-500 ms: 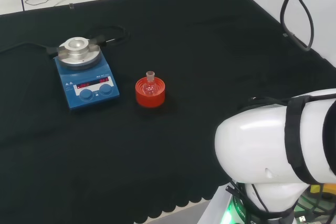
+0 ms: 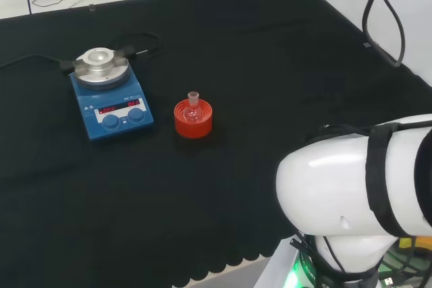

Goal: Pick up the round-bottom flask.

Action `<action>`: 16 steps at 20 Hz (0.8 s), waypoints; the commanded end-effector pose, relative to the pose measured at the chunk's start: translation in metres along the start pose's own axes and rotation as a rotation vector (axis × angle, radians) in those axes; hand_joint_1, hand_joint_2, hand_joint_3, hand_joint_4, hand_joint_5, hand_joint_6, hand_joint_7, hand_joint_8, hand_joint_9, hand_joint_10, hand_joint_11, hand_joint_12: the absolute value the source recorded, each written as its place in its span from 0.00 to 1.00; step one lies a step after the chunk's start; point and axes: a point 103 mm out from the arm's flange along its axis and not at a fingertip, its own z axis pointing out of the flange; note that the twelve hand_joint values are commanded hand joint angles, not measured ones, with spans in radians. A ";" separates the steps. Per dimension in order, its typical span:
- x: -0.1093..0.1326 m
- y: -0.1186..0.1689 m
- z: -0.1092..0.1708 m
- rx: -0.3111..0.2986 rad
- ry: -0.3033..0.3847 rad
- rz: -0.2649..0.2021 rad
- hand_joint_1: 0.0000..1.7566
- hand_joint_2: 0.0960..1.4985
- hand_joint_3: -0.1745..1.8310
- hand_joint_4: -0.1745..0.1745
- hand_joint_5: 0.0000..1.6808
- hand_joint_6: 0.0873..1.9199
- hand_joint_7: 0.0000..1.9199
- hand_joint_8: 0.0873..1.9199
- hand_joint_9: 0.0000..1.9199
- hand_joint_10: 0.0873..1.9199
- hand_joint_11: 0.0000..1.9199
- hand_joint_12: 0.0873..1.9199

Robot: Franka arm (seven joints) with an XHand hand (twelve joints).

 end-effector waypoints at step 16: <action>-0.015 0.049 0.119 0.133 0.044 0.059 0.13 0.84 0.22 0.45 0.24 0.14 0.04 0.27 0.11 0.33 0.00 0.69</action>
